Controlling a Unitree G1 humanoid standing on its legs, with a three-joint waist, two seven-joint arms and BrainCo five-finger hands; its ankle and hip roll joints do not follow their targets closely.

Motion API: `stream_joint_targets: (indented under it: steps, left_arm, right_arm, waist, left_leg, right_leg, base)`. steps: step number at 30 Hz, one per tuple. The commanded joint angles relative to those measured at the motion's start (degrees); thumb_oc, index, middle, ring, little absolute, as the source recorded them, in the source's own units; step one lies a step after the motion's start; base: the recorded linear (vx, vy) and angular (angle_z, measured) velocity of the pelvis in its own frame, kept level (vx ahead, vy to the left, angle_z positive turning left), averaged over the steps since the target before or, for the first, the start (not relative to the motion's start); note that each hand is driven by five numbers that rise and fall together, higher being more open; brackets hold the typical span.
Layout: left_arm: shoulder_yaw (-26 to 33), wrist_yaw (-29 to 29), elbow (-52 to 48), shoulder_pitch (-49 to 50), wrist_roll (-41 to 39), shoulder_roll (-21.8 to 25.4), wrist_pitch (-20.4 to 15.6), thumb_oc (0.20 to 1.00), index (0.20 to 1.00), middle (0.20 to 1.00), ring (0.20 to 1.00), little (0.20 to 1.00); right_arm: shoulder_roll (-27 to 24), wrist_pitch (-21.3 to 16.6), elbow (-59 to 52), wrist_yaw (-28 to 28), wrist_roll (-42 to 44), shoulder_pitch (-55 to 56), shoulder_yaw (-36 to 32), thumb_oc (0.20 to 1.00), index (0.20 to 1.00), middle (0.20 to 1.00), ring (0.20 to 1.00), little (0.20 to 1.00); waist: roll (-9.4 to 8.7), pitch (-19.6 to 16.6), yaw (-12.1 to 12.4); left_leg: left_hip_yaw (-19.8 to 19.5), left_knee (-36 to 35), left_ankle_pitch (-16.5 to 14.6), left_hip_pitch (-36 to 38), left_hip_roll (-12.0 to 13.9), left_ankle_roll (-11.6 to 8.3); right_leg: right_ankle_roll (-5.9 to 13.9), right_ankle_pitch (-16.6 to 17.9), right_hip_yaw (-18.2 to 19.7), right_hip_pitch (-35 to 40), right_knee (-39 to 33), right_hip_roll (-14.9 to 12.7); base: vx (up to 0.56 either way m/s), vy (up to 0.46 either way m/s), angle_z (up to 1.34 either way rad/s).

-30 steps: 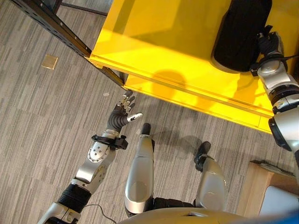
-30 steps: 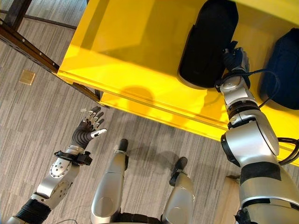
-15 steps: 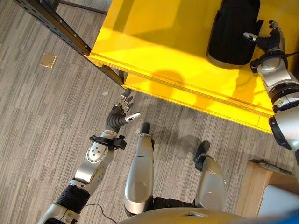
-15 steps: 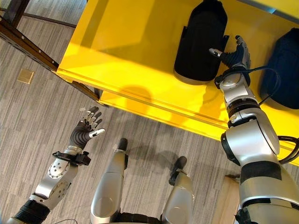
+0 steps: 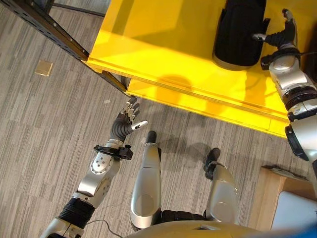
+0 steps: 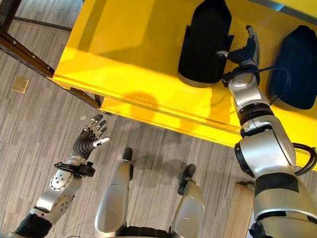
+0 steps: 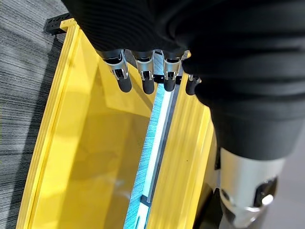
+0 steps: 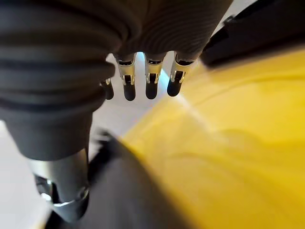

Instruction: Move parts from the plastic box to the shelf.

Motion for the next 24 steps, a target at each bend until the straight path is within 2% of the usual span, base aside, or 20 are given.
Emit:
stream_joint_targets:
  steps: [1,8,15,16,20,22,23,24]
  left_arm:
    - [3.0,0.7,-5.2,2.3,-0.9,1.0,-3.4,1.0,1.0,1.0,1.0,1.0]
    - [4.2,0.4,-4.7,2.7,-0.8,0.5,-3.8,1.0,1.0,1.0,1.0,1.0]
    - [5.2,0.1,-4.2,2.7,-0.2,-0.4,-3.7,1.0,1.0,1.0,1.0,1.0]
    - [5.7,0.0,-4.0,2.9,0.2,-0.7,-3.7,1.0,1.0,1.0,1.0,1.0]
    - [6.4,-0.4,-3.7,3.4,0.5,-0.9,-3.5,1.0,1.0,1.0,1.0,1.0]
    - [6.9,-0.9,-3.6,3.8,0.7,-1.3,-3.3,1.0,1.0,1.0,1.0,1.0]
    - [7.1,-2.1,-3.3,4.6,1.1,-1.6,-2.9,1.0,1.0,1.0,1.0,1.0]
    - [7.0,-2.1,-3.4,4.6,1.1,-1.4,-2.9,1.0,1.0,1.0,1.0,1.0]
  right_arm:
    - [-5.7,-4.4,-4.5,-3.1,0.5,-0.9,-0.6,1.0,1.0,1.0,1.0,1.0]
    - [-9.9,-5.4,-17.3,-4.3,-2.2,4.6,-4.7,1.0,1.0,1.0,1.0,1.0]
    - [-11.6,-6.9,-31.2,-5.0,-5.4,16.0,-13.6,1.0,1.0,1.0,1.0,1.0]
    - [-10.9,-8.0,-35.3,-4.5,-5.1,20.4,-16.4,1.0,1.0,1.0,1.0,1.0]
    - [-8.5,-8.8,-42.8,-3.3,-6.5,29.5,-21.4,1.0,1.0,1.0,1.0,1.0]
    - [-4.8,-10.3,-50.1,-1.2,-6.7,38.9,-24.9,1.0,1.0,1.0,1.0,1.0]
    - [-0.2,-11.5,-55.4,1.2,-6.8,47.2,-26.9,1.0,1.0,1.0,1.0,1.0]
    - [0.0,-11.4,-55.7,1.2,-6.9,47.5,-27.1,1.0,1.0,1.0,1.0,1.0]
  waist:
    - [0.0,-1.7,0.7]
    - [-0.53,-1.8,0.1]
    - [-0.97,-2.3,-1.1]
    - [-1.05,-2.4,-1.4]
    - [-1.26,-3.1,-1.8]
    - [-1.41,-3.8,-2.2]
    - [-1.61,-4.8,-2.4]
    - [-1.7,-4.9,-2.4]
  left_leg:
    - [3.5,-1.0,0.9,0.9,0.8,1.39]
    - [3.6,-0.9,0.6,1.2,1.1,1.31]
    - [3.6,-0.8,0.6,1.8,1.3,1.35]
    - [3.7,-0.7,0.2,2.4,1.6,1.21]
    - [3.8,-1.8,0.8,3.5,1.7,1.15]
    - [3.9,-3.6,1.2,5.6,2.1,0.94]
    - [3.9,-6.2,1.8,8.3,2.8,0.59]
    - [3.8,-6.8,2.4,8.4,2.7,0.64]
  right_leg:
    - [-2.35,-3.0,-0.9,-2.6,7.5,2.9]
    - [-2.32,-3.3,-0.7,-2.3,7.5,2.9]
    - [-2.46,-3.4,-0.5,-2.1,7.7,2.9]
    - [-2.44,-3.8,-0.5,-1.4,7.8,3.0]
    - [-2.49,-3.5,-0.6,-0.6,7.1,3.0]
    - [-2.53,-3.5,-0.5,1.2,5.9,3.4]
    - [-2.39,-3.5,-0.8,3.6,4.1,4.1]
    - [-2.45,-3.1,-0.9,3.7,3.6,4.0]
  base:
    - [0.0,0.005,-0.05]
    - [0.0,0.0,0.0]
    - [0.01,-0.012,-0.04]
    - [0.01,-0.027,-0.04]
    - [0.02,-0.018,-0.02]
    - [0.06,-0.088,-0.13]
    - [0.06,-0.104,-0.16]
    - [0.1,-0.144,-0.12]
